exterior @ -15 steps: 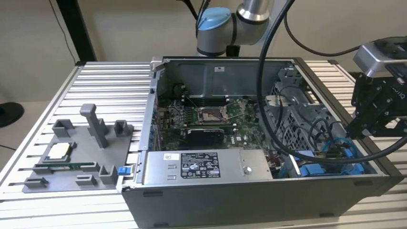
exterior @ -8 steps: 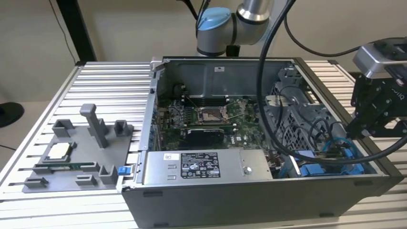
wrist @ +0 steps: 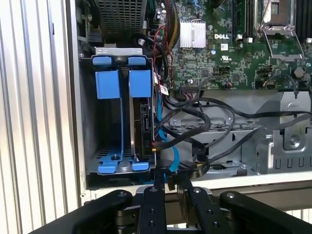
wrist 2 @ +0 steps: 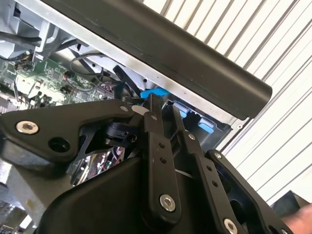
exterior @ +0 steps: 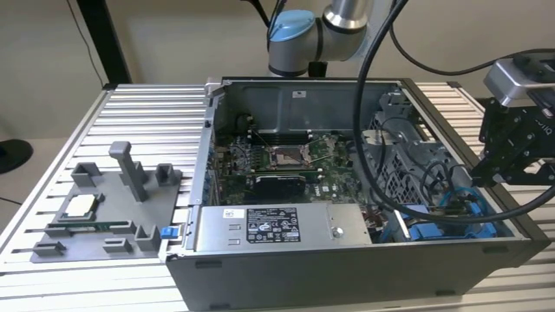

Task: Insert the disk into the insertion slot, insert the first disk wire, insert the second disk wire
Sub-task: 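Insert the second disk wire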

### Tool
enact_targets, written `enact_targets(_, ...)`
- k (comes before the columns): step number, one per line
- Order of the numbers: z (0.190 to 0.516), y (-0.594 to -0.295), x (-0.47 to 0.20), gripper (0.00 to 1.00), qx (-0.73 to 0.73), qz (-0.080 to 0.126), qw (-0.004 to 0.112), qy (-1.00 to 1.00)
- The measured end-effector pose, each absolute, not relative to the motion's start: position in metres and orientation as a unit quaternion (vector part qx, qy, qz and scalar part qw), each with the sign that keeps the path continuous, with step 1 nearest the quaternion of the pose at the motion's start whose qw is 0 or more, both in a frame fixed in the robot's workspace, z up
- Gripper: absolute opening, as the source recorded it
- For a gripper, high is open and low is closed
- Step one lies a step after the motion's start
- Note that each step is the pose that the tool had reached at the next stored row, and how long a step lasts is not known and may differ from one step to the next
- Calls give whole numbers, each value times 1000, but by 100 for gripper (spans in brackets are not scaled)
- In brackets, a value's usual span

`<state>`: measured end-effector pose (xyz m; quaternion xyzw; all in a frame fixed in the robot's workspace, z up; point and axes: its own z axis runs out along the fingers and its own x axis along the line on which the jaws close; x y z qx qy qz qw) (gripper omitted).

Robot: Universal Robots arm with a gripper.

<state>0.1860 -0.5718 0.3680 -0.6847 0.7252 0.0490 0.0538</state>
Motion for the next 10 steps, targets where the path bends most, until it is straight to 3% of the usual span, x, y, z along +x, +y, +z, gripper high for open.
enact_targets(8,366,-573,186,100,-684,64,69,724)
enact_targets(9,365,-573,186,0,-684,65,70,724)
enact_targets(10,365,-573,186,0,-683,66,72,723)
